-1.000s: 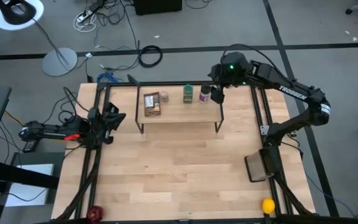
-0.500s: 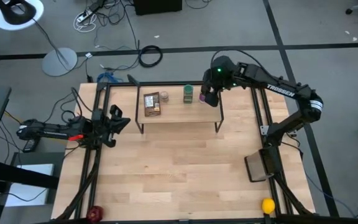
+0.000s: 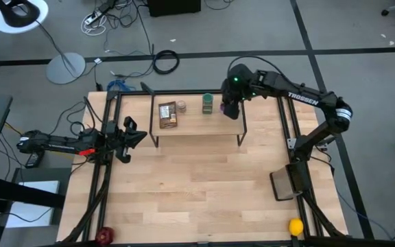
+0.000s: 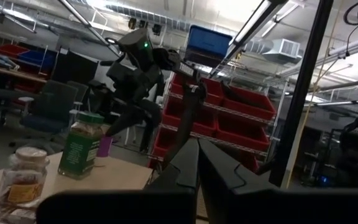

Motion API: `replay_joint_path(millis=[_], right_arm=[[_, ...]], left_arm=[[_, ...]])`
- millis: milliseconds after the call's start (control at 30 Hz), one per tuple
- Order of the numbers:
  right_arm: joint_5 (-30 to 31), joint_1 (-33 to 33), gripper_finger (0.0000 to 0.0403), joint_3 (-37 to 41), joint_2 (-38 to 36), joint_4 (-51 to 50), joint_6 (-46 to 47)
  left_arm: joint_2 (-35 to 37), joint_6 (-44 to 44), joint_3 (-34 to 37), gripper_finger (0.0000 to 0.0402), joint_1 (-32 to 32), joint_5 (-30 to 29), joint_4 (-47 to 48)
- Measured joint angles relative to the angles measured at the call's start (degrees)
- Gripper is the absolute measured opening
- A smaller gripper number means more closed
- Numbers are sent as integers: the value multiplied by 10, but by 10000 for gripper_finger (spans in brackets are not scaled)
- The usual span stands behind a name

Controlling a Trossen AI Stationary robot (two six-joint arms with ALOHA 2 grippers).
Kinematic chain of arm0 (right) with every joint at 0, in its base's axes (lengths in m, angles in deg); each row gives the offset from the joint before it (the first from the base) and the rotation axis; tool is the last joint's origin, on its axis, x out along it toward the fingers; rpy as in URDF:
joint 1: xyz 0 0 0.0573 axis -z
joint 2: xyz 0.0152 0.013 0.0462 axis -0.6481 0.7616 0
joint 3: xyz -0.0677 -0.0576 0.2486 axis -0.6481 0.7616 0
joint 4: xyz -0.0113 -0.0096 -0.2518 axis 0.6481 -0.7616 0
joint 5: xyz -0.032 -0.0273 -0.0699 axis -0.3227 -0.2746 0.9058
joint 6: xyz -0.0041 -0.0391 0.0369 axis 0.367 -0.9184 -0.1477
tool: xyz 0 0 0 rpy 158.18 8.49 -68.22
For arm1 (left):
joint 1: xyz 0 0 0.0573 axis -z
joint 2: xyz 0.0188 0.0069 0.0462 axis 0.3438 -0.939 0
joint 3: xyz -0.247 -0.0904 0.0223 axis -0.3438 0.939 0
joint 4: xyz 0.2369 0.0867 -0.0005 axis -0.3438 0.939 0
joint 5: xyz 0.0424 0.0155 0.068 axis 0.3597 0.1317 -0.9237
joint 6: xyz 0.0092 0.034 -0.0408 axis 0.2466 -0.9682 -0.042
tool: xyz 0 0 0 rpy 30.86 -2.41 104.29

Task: Shelf spices
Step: Remove the purple seasoning bottle from the shelf

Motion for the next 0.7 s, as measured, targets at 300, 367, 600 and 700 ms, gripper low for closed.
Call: replay_joint_path(millis=[300,367,600,700], right_arm=[[2,0,208,0,-5,0,1],[2,-2,208,0,-5,0,0],[18,-12,208,0,-38,-4,0],[25,-22,208,0,-67,-4,4]], left_arm=[[-3,0,0,17,0,-5,2],[-3,0,0,17,0,-5,4],[-3,0,0,17,0,-7,4],[-3,0,0,17,0,-23,4]])
